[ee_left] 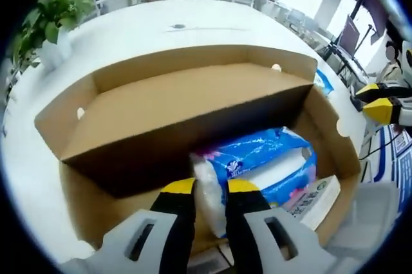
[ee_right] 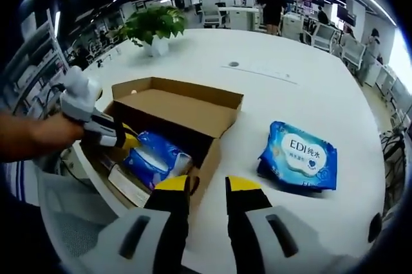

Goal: Operate the shoe box by opening the lid, removing the specified soft item, and placing it in the target area until the item is outside and the box remains undamaged.

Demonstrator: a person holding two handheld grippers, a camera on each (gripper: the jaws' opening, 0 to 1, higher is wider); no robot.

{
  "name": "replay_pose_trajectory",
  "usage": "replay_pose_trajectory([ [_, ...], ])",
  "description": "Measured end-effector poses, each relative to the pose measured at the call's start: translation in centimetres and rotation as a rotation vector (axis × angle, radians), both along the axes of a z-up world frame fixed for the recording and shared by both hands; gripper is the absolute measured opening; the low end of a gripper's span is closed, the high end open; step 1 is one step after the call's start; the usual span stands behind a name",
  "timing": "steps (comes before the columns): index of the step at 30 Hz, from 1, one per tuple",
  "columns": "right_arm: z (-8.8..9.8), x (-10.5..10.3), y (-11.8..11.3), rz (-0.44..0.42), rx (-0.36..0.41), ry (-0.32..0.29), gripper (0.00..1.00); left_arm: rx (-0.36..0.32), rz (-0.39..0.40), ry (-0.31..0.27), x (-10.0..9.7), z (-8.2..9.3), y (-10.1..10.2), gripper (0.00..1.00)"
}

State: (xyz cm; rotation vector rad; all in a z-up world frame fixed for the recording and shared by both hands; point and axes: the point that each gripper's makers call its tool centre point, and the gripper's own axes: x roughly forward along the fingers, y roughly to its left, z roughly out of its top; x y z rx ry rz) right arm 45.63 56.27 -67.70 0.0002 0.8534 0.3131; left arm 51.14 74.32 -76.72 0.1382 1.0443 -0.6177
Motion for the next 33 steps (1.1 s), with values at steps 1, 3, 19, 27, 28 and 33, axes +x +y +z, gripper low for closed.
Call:
replay_pose_trajectory([
  [1, -0.2, 0.1, 0.5, 0.008, 0.0, 0.005, 0.2, -0.002, 0.002, 0.001, 0.1, 0.0, 0.3, 0.14],
  [3, -0.2, 0.3, 1.0, 0.016, 0.002, 0.008, 0.2, -0.007, 0.012, 0.007, 0.1, 0.0, 0.9, 0.13],
  [19, -2.3, 2.0, 6.6, 0.108, 0.01, 0.059, 0.2, -0.04, 0.009, 0.048, -0.5, 0.1, 1.6, 0.13],
  [27, -3.3, 1.9, 7.8, 0.14, 0.006, 0.08, 0.2, -0.042, -0.012, 0.055, -1.0, 0.3, 1.4, 0.14],
  [28, -3.4, 1.8, 7.8, 0.14, 0.007, 0.084, 0.2, -0.044, -0.013, 0.055, -1.0, 0.3, 1.4, 0.14],
  [33, -3.8, 1.9, 8.0, 0.14, 0.006, 0.091, 0.2, -0.049, -0.013, 0.052, -1.3, 0.3, 1.4, 0.13],
])
